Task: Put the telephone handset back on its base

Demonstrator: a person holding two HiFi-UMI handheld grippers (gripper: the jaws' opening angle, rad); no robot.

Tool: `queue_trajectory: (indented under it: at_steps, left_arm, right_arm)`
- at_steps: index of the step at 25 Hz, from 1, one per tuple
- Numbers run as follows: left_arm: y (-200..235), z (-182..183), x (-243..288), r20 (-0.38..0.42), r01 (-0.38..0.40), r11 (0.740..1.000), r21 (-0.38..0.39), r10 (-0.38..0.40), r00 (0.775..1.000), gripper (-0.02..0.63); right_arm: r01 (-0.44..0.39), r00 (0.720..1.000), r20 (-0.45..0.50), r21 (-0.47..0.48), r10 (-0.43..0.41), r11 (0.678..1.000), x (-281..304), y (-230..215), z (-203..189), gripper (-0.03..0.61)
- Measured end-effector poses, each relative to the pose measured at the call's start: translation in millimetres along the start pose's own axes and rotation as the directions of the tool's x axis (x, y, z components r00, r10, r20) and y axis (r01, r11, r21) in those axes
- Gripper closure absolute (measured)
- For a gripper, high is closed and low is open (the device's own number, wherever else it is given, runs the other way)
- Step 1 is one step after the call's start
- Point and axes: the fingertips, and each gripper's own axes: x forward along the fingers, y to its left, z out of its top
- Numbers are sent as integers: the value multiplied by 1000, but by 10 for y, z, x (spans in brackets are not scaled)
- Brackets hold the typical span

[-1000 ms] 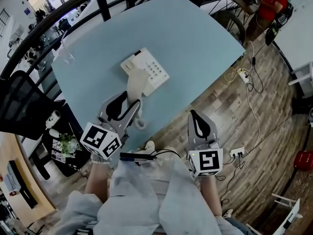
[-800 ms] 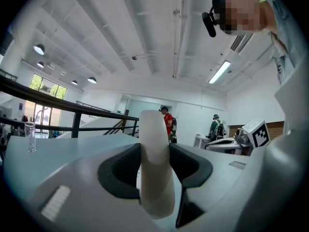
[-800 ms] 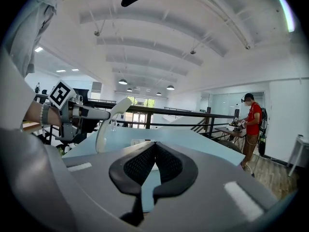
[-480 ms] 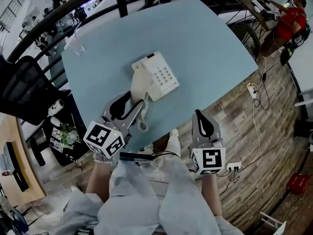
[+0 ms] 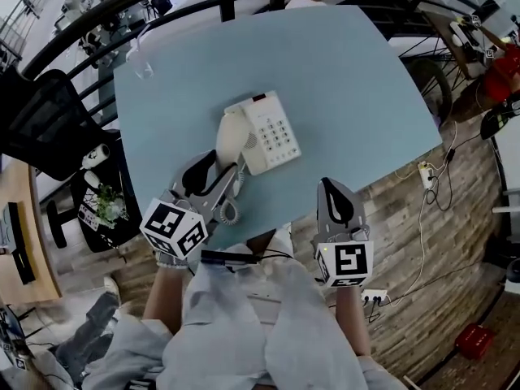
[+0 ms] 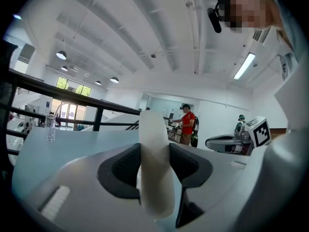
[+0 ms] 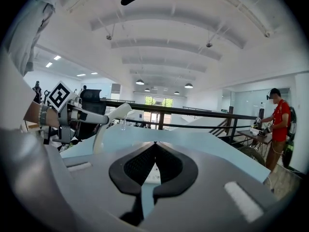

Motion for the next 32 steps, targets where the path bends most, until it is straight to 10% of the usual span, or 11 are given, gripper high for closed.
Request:
queue_trajectory:
  at_steps: [19,32]
  left_arm:
    - [151,-244,463,-45,-261,960,-99,257,965,425]
    - [352,-578,727,-104,-426,884,-195,413,905,425]
  right_arm:
    - [-239,971,-15,-36,238,970,589,-386,-11,572]
    - [-348,937,-55,-37,346,937,838,-505,-223,572]
